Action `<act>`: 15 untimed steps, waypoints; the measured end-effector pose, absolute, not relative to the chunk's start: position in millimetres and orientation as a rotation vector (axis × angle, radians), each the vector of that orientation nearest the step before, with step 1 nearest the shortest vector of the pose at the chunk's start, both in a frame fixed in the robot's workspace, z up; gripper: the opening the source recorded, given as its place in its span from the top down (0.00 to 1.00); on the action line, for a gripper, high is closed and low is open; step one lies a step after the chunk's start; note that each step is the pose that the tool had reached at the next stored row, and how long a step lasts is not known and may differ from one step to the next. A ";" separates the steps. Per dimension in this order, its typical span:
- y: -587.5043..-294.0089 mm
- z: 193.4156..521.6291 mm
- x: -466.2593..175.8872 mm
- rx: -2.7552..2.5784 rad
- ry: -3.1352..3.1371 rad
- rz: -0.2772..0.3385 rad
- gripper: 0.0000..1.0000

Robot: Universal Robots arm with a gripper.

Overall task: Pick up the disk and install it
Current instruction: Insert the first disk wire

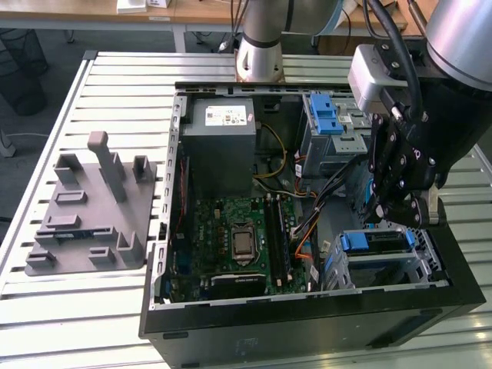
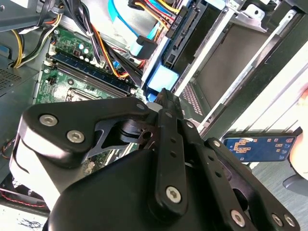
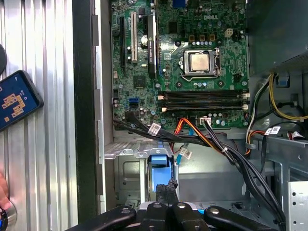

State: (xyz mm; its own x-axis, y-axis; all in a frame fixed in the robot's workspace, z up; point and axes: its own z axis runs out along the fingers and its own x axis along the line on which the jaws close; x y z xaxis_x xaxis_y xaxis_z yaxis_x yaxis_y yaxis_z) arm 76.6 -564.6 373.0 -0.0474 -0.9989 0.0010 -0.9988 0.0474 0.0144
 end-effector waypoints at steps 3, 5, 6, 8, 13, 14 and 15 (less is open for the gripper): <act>-564.6 372.9 76.6 2.161 -2.266 -0.015 0.89; -564.6 372.8 76.6 2.161 -2.266 -0.015 0.89; -564.6 372.8 76.6 2.161 -2.266 -0.015 0.89; -564.6 372.8 76.6 2.161 -2.266 -0.015 0.89; -564.6 372.3 81.9 2.161 -2.266 -0.014 0.89; -564.6 372.1 84.6 2.161 -2.266 -0.014 0.89; -564.6 371.8 87.3 2.162 -2.267 -0.014 0.89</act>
State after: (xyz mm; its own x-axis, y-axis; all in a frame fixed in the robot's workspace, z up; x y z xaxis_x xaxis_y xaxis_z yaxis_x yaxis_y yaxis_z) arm 87.3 -564.6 371.8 -0.0474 -0.9989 0.0008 -0.9988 0.0474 0.0128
